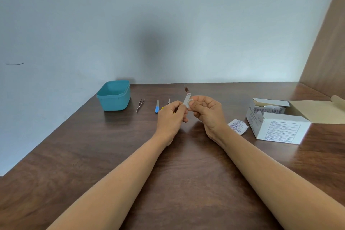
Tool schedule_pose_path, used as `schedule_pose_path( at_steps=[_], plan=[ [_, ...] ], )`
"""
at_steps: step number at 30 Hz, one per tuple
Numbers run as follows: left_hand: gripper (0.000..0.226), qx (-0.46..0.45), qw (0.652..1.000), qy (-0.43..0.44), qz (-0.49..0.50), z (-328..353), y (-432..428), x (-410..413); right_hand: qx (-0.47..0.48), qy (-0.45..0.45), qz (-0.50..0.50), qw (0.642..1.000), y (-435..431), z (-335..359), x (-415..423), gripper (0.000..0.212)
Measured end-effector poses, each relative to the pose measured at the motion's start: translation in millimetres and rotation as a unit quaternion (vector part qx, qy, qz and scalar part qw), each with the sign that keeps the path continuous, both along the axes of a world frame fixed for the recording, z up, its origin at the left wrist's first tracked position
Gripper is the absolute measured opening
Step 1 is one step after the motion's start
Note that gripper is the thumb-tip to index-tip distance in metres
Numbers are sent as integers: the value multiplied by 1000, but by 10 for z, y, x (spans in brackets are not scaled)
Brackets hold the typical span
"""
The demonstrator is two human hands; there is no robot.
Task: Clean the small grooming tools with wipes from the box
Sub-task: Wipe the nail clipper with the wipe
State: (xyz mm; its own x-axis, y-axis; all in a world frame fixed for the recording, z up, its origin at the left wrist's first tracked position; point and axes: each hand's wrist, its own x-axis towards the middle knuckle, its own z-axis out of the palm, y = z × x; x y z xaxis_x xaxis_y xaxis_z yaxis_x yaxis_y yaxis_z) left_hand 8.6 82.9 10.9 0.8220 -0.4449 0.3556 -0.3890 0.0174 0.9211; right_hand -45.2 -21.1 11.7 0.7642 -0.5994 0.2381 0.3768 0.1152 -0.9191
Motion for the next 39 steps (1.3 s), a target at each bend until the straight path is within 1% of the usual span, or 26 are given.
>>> schedule_pose_path(
  at_steps=[3,7,11,15,18,22,24,28,31,34,37,39],
  plan=[
    [33,12,1000,-11,-6,-5,-1,-8,16,-16,-11,1000,-27,0,0,12],
    [29,22,999,-24,-14,-8,-1,-2,62,-32,-14,997,-65,3,-6,11],
    [31,21,999,-34,-23,-6,4,-1,72,-15,18,997,-45,3,4,10],
    [33,9,999,-25,-20,-2,4,-7,66,-3,46,997,-41,5,-10,11],
    [27,19,999,-33,-20,-9,0,-4,75,-8,30,997,-49,9,-9,14],
    [24,38,997,-52,-34,-14,-5,-14,126,-32,12,991,-85,1,-3,15],
    [25,41,997,-55,-34,-14,-2,-16,111,-21,22,993,-84,-4,-1,14],
    [26,26,998,-46,-31,-23,3,3,40,20,42,998,-49,-13,4,12],
    [27,31,998,-52,-27,-32,1,9,40,16,31,999,-58,-18,15,15],
    [28,58,995,-74,-36,-33,11,4,76,-4,11,997,-79,-24,26,22],
    [34,98,988,-113,-36,-42,16,2,128,-27,-2,991,-113,-22,26,28],
    [35,114,985,-129,-33,-47,9,5,135,-29,-2,990,-125,-25,27,31]
  ],
)
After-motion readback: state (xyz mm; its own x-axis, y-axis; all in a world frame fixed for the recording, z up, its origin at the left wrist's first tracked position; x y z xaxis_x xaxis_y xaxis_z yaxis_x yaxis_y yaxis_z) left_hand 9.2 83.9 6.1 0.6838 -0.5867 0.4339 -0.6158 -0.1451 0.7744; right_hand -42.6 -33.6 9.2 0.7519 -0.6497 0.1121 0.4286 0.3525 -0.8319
